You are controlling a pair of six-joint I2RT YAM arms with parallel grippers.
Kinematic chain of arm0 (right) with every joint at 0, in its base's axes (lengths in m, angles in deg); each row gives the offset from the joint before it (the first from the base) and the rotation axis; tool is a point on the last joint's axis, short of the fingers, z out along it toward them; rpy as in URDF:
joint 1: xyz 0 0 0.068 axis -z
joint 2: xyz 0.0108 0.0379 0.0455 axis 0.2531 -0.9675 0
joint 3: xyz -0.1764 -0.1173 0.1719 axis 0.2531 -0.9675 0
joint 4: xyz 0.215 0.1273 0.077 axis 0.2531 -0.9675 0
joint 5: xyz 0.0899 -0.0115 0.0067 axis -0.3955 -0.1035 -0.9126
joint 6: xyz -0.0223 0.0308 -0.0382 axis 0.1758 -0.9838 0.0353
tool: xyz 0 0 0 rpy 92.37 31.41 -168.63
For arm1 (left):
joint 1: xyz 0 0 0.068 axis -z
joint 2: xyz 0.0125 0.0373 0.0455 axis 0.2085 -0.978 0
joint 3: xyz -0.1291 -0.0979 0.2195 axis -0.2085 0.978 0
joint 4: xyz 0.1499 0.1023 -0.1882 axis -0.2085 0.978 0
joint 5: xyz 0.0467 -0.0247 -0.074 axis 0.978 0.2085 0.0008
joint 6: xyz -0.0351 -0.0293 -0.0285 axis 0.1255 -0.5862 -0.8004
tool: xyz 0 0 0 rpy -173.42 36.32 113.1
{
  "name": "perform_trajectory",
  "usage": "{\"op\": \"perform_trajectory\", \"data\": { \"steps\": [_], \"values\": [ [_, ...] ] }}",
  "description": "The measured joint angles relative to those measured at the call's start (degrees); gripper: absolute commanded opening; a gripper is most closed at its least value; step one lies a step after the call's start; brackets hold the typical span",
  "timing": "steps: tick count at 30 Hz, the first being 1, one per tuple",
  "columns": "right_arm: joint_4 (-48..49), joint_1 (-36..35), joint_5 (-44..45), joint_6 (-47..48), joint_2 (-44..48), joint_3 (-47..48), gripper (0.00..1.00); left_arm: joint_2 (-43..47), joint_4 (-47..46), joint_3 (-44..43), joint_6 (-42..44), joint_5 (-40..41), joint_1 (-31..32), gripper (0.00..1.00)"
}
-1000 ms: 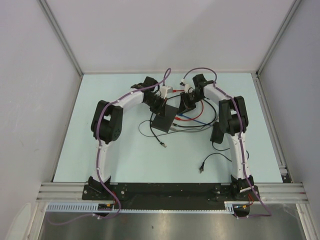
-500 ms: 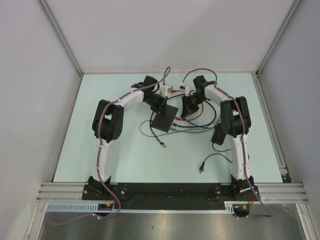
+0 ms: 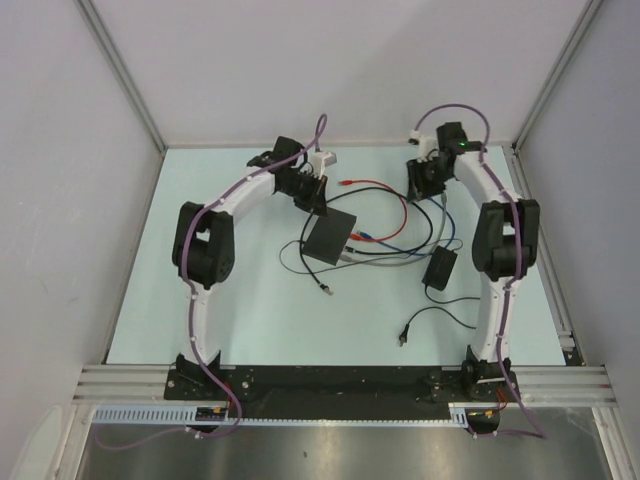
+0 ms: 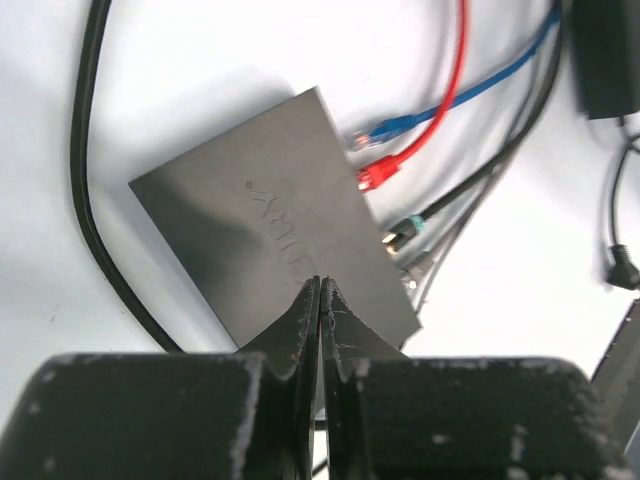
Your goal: Pull the plug from the switch port
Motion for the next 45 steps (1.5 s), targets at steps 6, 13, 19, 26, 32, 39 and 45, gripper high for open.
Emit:
{"op": "perform_trajectory", "data": {
  "steps": [6, 13, 19, 26, 32, 39, 45],
  "values": [
    [1.4, 7.6, 14.1, 0.7, 2.5, -7.9, 0.38, 3.6, -0.5, 0.9, -0.5, -0.9, 0.0, 0.06],
    [1.7, 8.0, 21.2, 2.4, 1.3, -12.7, 0.36, 3.8, -0.7, 2.0, -0.5, -0.9, 0.0, 0.06],
    [2.5, 7.6, 23.8, 4.3, 0.4, -12.4, 0.26, 3.8, -0.9, 2.0, -0.7, -0.9, 0.0, 0.06],
    [2.2, 7.5, 24.1, 8.5, 0.3, -12.3, 0.02, 3.8, -0.9, 2.0, -0.9, -0.9, 0.0, 0.06],
    [-5.1, 9.4, 25.6, 13.3, -5.2, -2.4, 0.01, 3.8, -0.9, 2.0, -0.9, -0.9, 0.0, 0.06],
    [-6.6, 15.6, 33.7, 21.9, -14.2, 15.3, 0.00, 3.8, -0.9, 2.0, -1.0, -0.9, 0.0, 0.06],
    [1.1, 14.6, 41.6, 32.0, -15.1, 17.6, 0.00, 3.8, -0.9, 2.0, -1.0, -0.9, 0.0, 0.06]
  ]
}}
